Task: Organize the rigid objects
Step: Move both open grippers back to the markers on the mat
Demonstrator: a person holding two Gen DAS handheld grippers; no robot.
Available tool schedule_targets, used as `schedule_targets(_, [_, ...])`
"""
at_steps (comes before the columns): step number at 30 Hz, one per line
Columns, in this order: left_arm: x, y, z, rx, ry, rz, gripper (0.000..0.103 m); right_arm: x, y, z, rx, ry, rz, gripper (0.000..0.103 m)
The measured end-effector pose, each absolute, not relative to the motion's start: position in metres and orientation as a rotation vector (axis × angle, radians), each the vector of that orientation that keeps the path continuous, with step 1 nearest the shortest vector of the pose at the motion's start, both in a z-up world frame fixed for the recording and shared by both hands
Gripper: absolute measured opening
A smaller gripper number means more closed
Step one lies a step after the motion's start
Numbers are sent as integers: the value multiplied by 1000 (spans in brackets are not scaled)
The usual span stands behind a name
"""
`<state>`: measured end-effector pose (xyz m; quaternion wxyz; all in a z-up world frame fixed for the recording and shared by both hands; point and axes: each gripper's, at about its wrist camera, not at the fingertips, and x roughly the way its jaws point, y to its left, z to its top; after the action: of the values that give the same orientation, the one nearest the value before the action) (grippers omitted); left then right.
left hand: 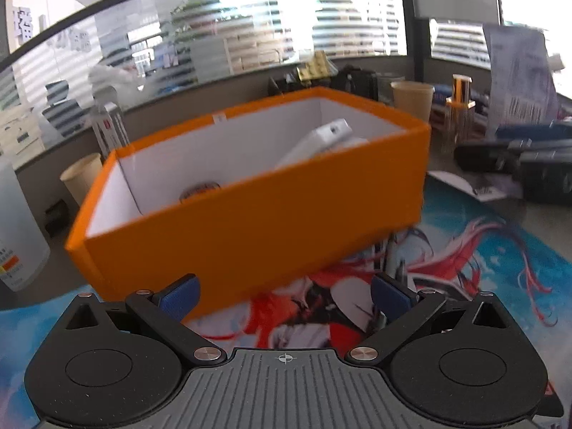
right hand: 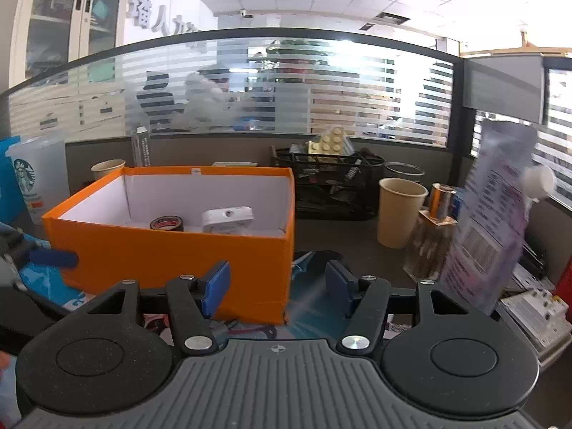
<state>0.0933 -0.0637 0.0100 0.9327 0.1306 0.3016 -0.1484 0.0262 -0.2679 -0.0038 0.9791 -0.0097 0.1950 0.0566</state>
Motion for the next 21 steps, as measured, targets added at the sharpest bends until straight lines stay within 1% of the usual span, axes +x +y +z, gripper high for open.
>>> schedule_targets(1, [92, -66, 7, 269, 621, -304, 102, 25, -270, -5, -16, 392, 109, 61])
schedule_targets(7, [96, -74, -7, 287, 656, -314, 102, 21, -282, -9, 11, 396, 113, 61])
schedule_targets(9, [97, -75, -9, 278, 670, -327, 102, 21, -284, -12, 15, 402, 116, 61])
schedule_targets(13, [93, -76, -3, 266, 642, -350, 102, 23, -287, -16, 21, 414, 116, 61])
schedule_targets(17, [97, -82, -9, 306, 661, -340, 102, 25, -291, -17, 34, 422, 114, 61])
schedule_targets(21, [104, -75, -11, 269, 685, -330, 102, 25, -291, -17, 33, 424, 116, 62])
